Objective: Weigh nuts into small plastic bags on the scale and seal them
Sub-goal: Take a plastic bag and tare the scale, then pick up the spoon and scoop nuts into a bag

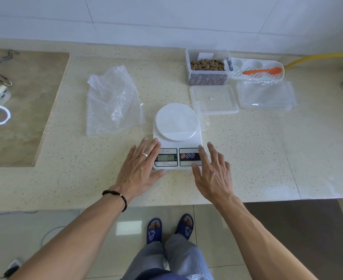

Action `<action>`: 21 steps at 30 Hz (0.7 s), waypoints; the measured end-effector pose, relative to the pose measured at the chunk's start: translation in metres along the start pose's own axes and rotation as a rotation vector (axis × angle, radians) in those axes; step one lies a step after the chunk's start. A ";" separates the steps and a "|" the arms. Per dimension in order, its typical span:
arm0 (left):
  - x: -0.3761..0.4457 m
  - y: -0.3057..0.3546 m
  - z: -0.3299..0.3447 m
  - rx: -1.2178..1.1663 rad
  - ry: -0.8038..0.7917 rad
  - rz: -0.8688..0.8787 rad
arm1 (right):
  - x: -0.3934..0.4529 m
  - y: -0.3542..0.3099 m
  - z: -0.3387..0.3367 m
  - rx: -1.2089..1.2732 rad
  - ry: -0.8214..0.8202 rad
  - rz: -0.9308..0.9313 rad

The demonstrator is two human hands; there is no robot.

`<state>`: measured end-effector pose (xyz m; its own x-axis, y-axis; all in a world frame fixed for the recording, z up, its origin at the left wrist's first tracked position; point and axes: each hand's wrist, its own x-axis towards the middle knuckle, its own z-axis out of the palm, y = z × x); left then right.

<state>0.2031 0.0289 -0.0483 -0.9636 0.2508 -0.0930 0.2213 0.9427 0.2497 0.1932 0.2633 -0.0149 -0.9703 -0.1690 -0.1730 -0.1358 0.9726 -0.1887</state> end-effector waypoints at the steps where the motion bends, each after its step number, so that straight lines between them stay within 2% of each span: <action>1: 0.004 0.000 -0.007 0.012 0.015 0.010 | 0.005 0.001 -0.008 -0.002 0.010 0.003; 10: 0.092 0.037 -0.069 -0.012 0.153 0.075 | 0.061 0.037 -0.085 -0.037 0.171 0.021; 15: 0.161 0.083 -0.085 -0.024 0.149 0.128 | 0.103 0.089 -0.116 -0.050 0.276 0.052; 21: 0.262 0.144 -0.079 0.004 0.147 0.160 | 0.176 0.169 -0.140 -0.073 0.275 0.054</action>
<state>-0.0295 0.2125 0.0393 -0.9278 0.3624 0.0891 0.3730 0.8945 0.2465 -0.0283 0.4207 0.0579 -0.9930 -0.0764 0.0897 -0.0865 0.9896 -0.1146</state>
